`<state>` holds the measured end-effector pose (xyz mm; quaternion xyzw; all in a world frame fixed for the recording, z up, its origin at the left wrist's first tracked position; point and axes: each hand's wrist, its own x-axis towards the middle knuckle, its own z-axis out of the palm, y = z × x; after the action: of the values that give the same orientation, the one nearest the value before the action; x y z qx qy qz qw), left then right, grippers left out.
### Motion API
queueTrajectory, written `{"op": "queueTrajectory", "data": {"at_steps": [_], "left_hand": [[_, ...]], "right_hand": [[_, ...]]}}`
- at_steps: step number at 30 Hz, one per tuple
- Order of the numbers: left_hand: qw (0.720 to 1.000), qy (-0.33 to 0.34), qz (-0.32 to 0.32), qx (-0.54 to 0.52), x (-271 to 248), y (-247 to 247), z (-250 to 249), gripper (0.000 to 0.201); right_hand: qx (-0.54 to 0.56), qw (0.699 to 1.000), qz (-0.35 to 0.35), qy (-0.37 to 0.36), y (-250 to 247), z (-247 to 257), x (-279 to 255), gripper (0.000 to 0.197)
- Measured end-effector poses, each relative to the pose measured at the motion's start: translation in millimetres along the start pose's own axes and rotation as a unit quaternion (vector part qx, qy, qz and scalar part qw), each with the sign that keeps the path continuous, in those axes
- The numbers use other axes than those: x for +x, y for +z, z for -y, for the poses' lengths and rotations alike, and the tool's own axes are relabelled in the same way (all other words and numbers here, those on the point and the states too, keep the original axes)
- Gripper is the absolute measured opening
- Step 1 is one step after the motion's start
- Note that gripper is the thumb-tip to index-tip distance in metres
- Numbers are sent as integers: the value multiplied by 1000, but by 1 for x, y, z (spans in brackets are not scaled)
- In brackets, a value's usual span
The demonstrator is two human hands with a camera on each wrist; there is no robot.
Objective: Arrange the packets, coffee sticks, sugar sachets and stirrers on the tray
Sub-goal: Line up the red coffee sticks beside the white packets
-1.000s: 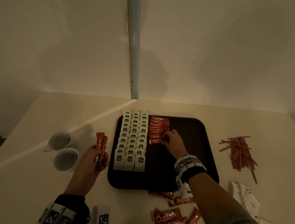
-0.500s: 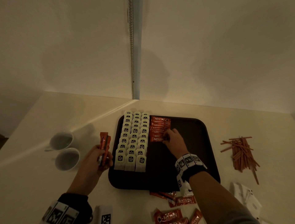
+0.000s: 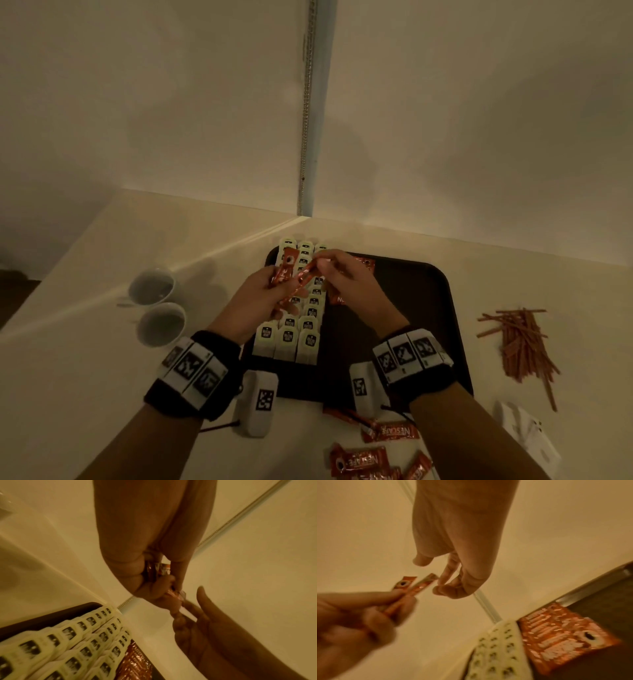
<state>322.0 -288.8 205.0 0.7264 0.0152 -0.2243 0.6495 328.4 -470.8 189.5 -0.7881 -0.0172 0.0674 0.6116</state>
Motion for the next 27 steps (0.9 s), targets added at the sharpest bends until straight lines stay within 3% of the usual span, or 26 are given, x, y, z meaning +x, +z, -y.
{"op": "queueTrajectory", "data": {"at_steps": [3, 7, 10, 17, 22, 27], "left_hand": [[999, 32, -6, 16, 0, 5, -8, 14], [988, 19, -22, -153, -8, 7, -14, 20], [980, 48, -30, -190, -11, 7, -13, 25], [981, 100, -69, -150, -15, 16, -14, 17], [981, 125, -109, -98, -18, 19, -9, 21], [978, 151, -136, -46, -22, 22, -10, 17]], "right_hand": [[71, 997, 2, -20, 5, 19, -10, 13], [82, 996, -10, -23, -4, 15, -23, 9], [46, 998, -24, -21, -5, 8, -30, 21], [-54, 994, -49, -81, 5, 5, -37, 32], [-29, 993, -76, -83, 12, 10, -43, 30], [72, 993, -74, -59, 11, 11, -48, 25]]}}
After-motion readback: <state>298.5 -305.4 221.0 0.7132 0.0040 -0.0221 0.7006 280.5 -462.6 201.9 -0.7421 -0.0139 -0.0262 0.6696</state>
